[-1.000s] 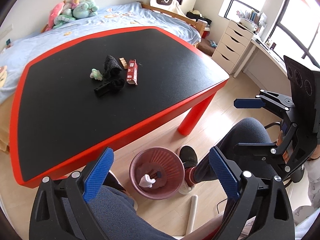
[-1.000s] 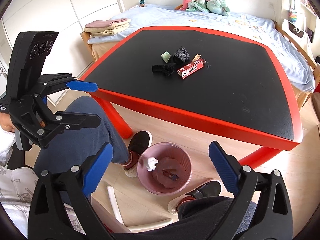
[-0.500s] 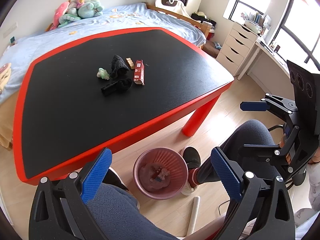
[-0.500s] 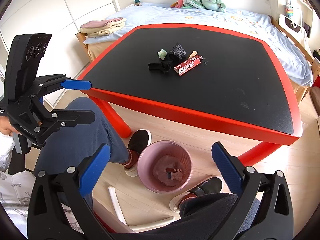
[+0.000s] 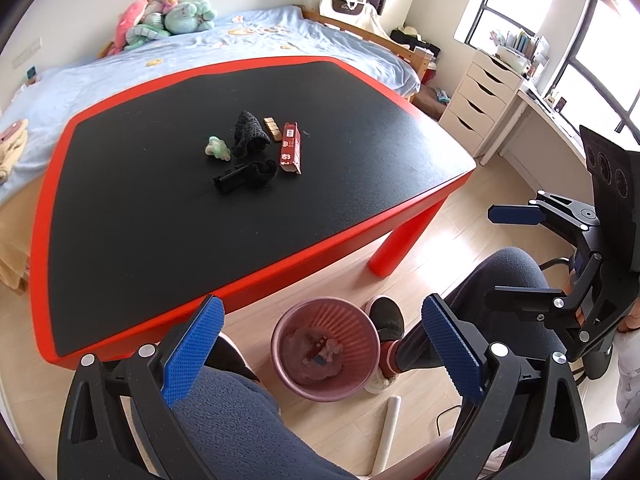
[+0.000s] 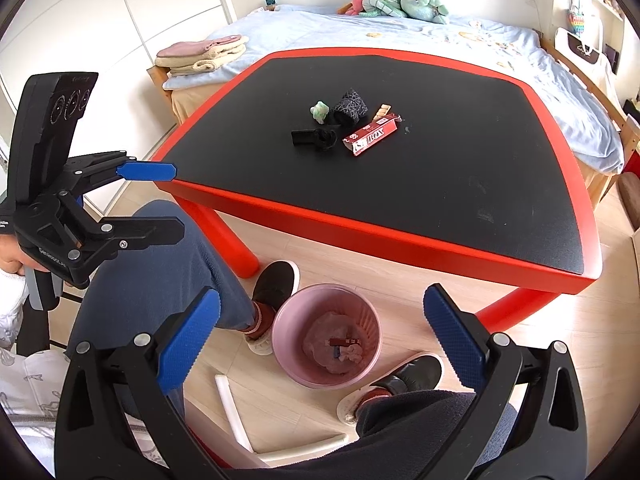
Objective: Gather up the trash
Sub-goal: 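Grasp the green figure with the left tool while the right tool grasps the red printed box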
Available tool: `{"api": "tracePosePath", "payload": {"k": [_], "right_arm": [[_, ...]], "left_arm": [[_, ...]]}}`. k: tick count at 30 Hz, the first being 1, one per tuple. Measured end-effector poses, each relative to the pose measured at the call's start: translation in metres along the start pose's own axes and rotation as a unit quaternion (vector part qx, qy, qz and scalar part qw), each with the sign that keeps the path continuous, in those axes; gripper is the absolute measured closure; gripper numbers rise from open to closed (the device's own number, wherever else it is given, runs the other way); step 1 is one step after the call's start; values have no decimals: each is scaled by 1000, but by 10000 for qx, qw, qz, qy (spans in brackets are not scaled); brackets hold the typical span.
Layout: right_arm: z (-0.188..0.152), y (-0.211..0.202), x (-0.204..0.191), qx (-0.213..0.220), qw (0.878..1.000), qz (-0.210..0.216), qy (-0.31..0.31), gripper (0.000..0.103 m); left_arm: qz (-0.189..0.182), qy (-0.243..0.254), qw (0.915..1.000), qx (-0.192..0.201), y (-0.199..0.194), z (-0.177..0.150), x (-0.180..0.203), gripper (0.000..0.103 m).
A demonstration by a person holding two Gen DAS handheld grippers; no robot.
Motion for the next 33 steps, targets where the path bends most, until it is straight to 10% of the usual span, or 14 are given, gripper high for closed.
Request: {"api": "tracePosePath", "payload": {"k": [33], "right_arm": [[135, 87, 50, -30, 9981, -354, 512, 3]], "left_arm": [[415, -993, 9942, -20, 66, 103, -120, 8]]}}
Point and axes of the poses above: each gripper's, at about its wrist camera, not at the fingertips, and y roughly the way its jaws point, x to its right, z to its top, the point moved 9 cm from there along y, roughly the way its jaws point, and after that the axes turned 3 degrees about y, right-handed, at the moved point
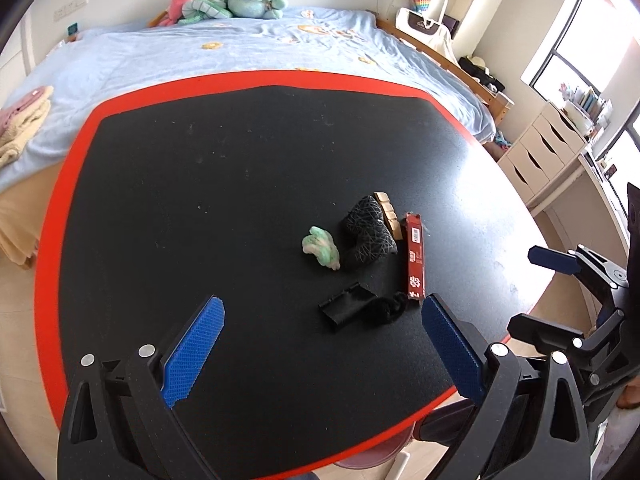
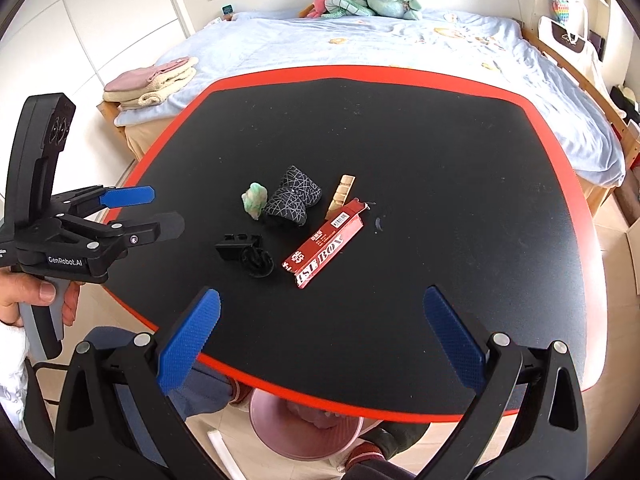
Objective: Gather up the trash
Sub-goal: 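Grasp the green figure with the left tool while the right tool grasps the red printed box, then carry figure and red box over the pink bin and open both tools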
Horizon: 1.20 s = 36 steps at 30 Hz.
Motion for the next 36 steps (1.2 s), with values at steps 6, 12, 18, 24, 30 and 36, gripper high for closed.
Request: {"api": "tracePosePath", "payload": {"k": [6, 12, 18, 24, 30, 36], "right_arm": [[11, 37, 4, -142, 9998, -62, 147, 3], [18, 69, 8, -243, 9993, -123, 266, 3], [24, 90, 7, -283, 9991, -149, 277, 11], [24, 98, 7, -342, 9989, -333, 42, 30], [23, 92, 15, -305, 9986, -439, -51, 69], [19, 86, 25, -244, 9990, -378, -2, 78]], "left_arm": [[57, -215, 9996, -159, 32, 14, -12, 8], [136, -305, 9991, -256, 56, 19, -20, 8], [196, -195, 9991, -332, 70, 19, -21, 25], [251, 41, 9992, -305, 72, 24, -12, 50], [160, 192, 9990, -360, 72, 21, -8, 81], [163, 273, 9990, -307, 71, 20, -10, 82]]}}
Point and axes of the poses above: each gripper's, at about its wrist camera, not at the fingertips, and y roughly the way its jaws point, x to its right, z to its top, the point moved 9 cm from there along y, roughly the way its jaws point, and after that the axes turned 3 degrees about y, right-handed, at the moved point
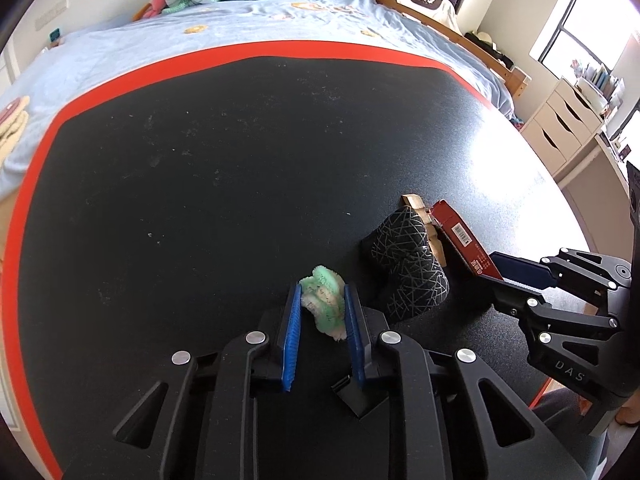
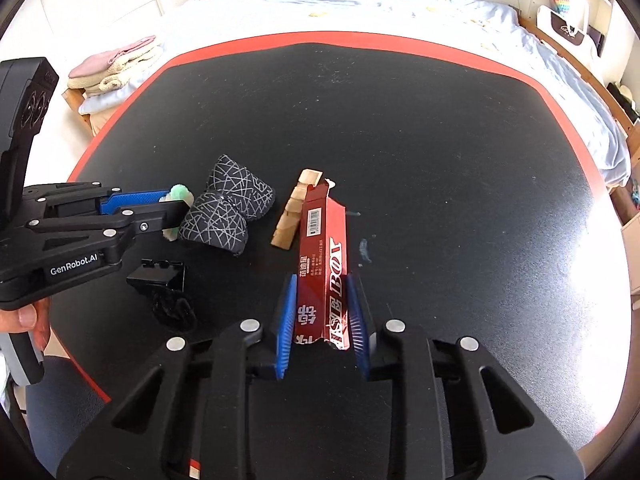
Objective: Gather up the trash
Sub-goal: 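Carry figure and red box over the pink bin and open both tools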
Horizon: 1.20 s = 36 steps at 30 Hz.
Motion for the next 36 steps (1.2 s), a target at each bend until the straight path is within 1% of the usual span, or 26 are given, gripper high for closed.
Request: {"api": "tracePosePath", "payload": {"k": [8, 11, 12, 19, 25, 30, 36], "right_arm": [[-2, -20, 6, 147, 9999, 61, 5, 79], [-5, -36, 5, 231, 9997, 120, -21, 79], [-6, -42, 4, 267, 9995, 143, -39, 79], [-21, -92, -5, 483, 9982, 278, -229, 79], [-46, -133, -15, 589, 9970, 335, -383, 79], [-76, -161, -24, 627, 9962, 395, -450, 79], [-114, -183, -33, 558, 9963, 429, -487, 79]], "left_arm": [[40, 44, 9999, 111, -14, -4, 3, 83], [29, 97, 9998, 198, -26, -5, 8, 83], [16, 122, 9997, 223, -28, -1, 13, 83], [-126, 358, 9984, 409, -65, -11, 36, 83], [-249, 528, 9969, 519, -95, -35, 58, 83], [-339, 647, 9957, 565, -114, -58, 72, 83], [-449, 804, 9942, 563, -128, -84, 95, 83]]}}
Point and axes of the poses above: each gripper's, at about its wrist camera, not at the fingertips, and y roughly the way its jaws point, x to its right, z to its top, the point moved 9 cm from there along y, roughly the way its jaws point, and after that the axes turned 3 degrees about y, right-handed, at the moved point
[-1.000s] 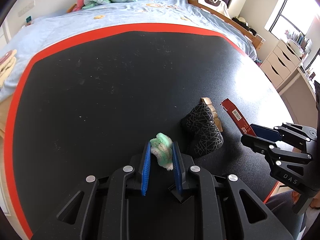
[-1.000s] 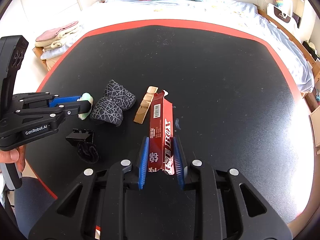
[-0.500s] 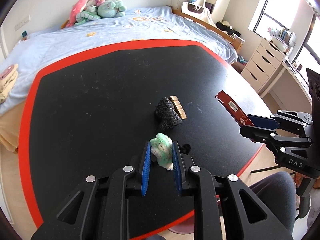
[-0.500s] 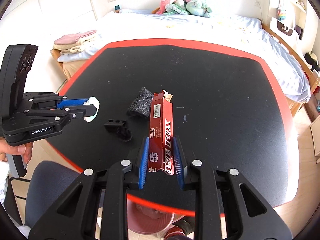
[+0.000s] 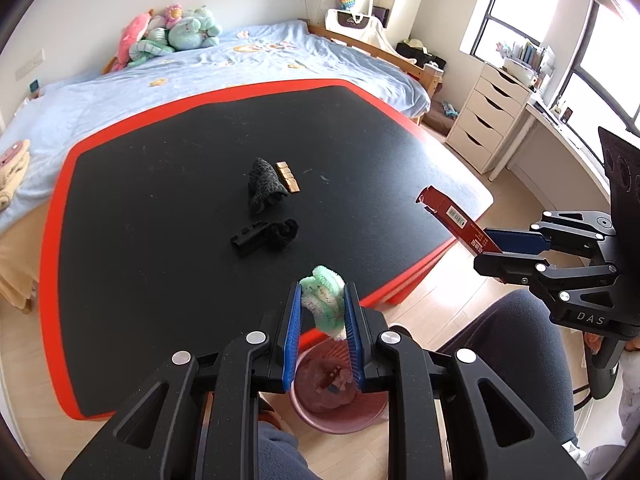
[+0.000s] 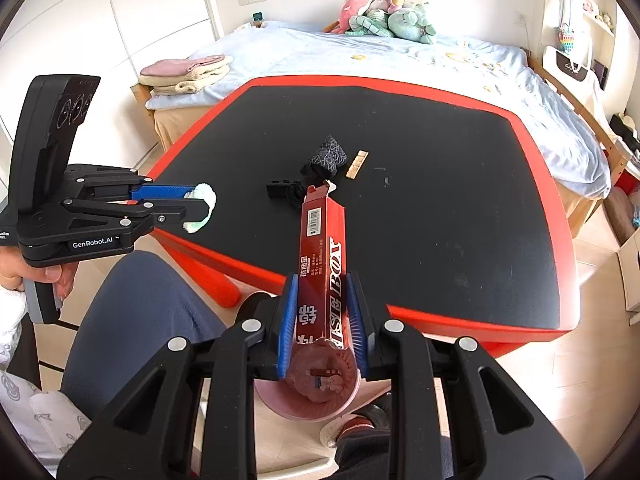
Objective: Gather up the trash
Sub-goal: 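Carry figure and red box over the pink bin and open both tools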
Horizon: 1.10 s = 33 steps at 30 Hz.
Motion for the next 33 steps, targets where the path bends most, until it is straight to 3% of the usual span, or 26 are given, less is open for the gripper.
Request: {"api": "tracePosePath", "payload": {"k": [17, 33], "right_arm": [[-72, -15, -24, -380, 9991, 180, 27, 79], [-78, -10, -26, -463, 9985, 297, 19, 79]], "left_arm": [[-270, 198, 9991, -247, -4, -54, 48, 83], [-335, 247, 9987, -288, -5, -60, 54, 83]]}}
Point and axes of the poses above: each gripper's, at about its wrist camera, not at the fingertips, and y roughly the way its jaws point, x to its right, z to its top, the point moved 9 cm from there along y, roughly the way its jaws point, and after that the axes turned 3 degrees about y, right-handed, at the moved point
